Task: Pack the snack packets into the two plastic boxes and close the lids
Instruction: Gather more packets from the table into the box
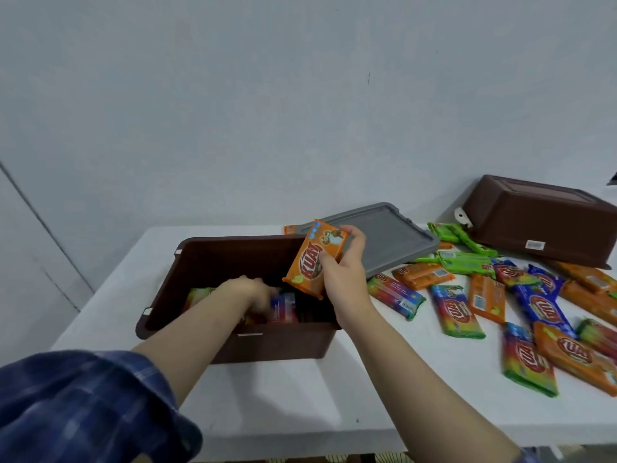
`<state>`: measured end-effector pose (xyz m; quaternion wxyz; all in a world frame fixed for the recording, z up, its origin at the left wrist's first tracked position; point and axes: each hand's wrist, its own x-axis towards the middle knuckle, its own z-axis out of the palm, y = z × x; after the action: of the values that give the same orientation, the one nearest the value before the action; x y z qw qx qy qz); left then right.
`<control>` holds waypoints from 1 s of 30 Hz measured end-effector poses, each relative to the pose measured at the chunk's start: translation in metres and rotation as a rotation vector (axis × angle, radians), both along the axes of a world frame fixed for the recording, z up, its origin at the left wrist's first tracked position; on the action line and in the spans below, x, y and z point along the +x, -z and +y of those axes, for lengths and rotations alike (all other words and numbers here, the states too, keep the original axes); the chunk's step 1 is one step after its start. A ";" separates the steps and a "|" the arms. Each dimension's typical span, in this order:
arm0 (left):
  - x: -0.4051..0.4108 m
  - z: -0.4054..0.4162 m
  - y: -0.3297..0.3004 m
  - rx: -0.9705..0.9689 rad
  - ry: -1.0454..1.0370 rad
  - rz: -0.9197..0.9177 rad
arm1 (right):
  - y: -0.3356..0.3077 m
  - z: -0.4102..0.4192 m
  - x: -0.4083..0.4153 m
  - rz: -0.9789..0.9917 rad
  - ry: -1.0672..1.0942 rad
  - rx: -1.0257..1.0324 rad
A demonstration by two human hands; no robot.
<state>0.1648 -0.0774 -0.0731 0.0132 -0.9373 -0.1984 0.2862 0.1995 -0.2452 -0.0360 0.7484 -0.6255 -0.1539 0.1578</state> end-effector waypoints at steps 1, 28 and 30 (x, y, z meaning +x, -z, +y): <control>-0.001 0.004 0.001 -0.058 -0.031 -0.003 | 0.001 0.001 0.000 -0.041 -0.005 -0.039; -0.097 -0.037 0.016 0.115 -0.246 -0.887 | 0.056 0.009 -0.037 -0.499 -0.414 -0.817; -0.095 -0.036 0.015 0.101 -0.249 -0.871 | 0.054 0.009 -0.034 -0.484 -0.429 -0.819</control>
<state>0.0700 -0.1131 -0.0879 -0.0605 -0.9375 -0.3104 -0.1452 0.1657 -0.2361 -0.0895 0.3362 -0.8400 -0.3728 0.2056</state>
